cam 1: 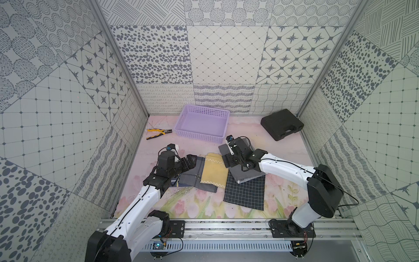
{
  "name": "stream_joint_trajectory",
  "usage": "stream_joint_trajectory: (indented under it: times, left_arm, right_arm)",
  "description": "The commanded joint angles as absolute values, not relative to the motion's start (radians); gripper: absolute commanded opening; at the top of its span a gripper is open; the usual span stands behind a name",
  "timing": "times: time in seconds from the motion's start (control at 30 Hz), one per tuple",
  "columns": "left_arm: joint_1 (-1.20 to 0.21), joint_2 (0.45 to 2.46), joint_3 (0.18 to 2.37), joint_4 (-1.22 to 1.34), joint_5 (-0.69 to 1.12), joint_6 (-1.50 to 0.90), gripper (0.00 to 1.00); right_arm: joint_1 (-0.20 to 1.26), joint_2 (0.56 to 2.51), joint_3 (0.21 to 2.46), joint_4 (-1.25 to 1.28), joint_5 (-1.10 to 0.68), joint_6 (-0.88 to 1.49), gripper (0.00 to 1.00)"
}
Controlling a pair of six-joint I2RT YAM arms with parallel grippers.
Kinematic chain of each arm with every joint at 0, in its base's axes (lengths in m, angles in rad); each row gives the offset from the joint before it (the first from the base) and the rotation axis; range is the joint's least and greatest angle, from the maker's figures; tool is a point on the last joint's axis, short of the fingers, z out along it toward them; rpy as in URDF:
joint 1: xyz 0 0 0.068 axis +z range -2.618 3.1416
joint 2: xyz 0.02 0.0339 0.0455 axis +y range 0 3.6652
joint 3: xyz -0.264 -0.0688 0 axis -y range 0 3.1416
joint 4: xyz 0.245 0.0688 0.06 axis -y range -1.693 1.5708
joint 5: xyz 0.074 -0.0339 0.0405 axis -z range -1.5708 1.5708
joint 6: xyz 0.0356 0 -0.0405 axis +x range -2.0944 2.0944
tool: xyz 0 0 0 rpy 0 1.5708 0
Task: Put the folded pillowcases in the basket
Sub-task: Adjust the pillowcase on the pillowcase.
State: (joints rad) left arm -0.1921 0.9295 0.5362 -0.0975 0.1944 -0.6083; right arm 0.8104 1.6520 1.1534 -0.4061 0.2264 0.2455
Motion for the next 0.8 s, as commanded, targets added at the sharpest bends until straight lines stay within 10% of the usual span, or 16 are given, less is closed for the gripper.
stream_joint_trajectory:
  times: [0.0,0.77]
  left_arm:
    - [-0.197,0.883,0.502,-0.066,0.277,-0.605,1.00]
    - [-0.198,0.850,0.459,-0.054,0.293,-0.603,0.99]
  right_arm:
    - [0.830,1.710,1.205,-0.459,0.291,0.240,0.89]
    - [0.843,1.999,1.416,-0.576,0.392,0.253,0.54]
